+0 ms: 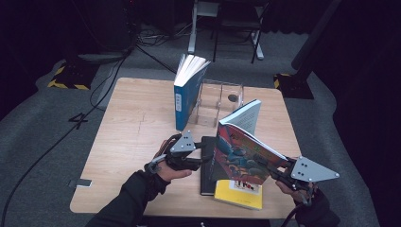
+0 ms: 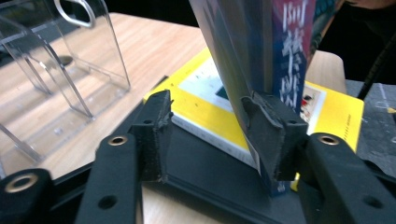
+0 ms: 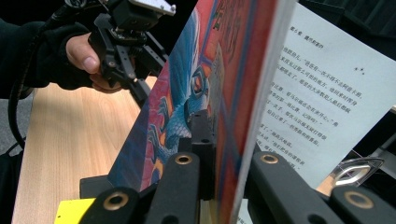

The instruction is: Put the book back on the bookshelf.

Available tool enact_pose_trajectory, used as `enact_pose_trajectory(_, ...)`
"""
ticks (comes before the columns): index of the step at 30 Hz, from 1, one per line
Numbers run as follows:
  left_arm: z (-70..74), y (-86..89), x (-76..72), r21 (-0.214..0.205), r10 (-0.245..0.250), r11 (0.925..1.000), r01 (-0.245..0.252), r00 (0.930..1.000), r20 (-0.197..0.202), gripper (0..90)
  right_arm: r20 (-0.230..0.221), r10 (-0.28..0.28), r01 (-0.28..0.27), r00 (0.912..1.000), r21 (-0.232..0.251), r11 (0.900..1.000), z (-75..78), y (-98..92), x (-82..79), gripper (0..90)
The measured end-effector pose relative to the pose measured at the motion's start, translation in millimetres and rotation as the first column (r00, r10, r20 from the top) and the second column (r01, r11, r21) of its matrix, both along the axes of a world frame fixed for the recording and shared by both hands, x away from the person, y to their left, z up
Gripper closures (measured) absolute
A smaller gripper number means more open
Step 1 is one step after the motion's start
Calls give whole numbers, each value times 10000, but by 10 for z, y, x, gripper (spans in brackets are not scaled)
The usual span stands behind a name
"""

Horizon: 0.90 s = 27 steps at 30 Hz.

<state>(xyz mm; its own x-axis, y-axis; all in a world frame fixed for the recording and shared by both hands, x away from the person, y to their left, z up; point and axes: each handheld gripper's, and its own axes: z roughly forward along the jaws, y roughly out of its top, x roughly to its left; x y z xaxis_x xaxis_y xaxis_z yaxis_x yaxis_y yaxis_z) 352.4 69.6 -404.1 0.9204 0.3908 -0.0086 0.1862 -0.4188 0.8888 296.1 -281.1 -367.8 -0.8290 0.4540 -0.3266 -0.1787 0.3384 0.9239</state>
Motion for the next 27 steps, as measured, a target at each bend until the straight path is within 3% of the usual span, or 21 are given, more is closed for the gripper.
enact_pose_trajectory(3,-19,21,-27,-34,-77,10000,76,9999,-95,468,55,11,-11,10000,-13,10000,0,0,-5,850)
enact_pose_trajectory(6,-54,23,-85,291,-318,9990,324,9992,-227,422,19,-1,1,10000,-20,10000,-3,-7,-8,849)
enact_pose_trajectory(9,-78,5,-124,326,-494,9982,505,9983,-324,405,58,25,-25,10000,-6,10000,-4,-4,-16,848)
enact_pose_trajectory(17,-193,-233,-194,415,-903,9948,925,9946,-518,325,112,67,-66,9999,-94,9999,0,-3,-41,837)
enact_pose_trajectory(23,-177,-480,-133,221,-1214,9923,1221,9921,-305,356,109,157,-155,9998,-210,9997,12,-9,-77,820)
enact_pose_trajectory(27,-106,-560,-45,-173,-1202,9926,1198,9924,-253,370,97,150,-148,9998,-267,9995,8,-30,-88,813)
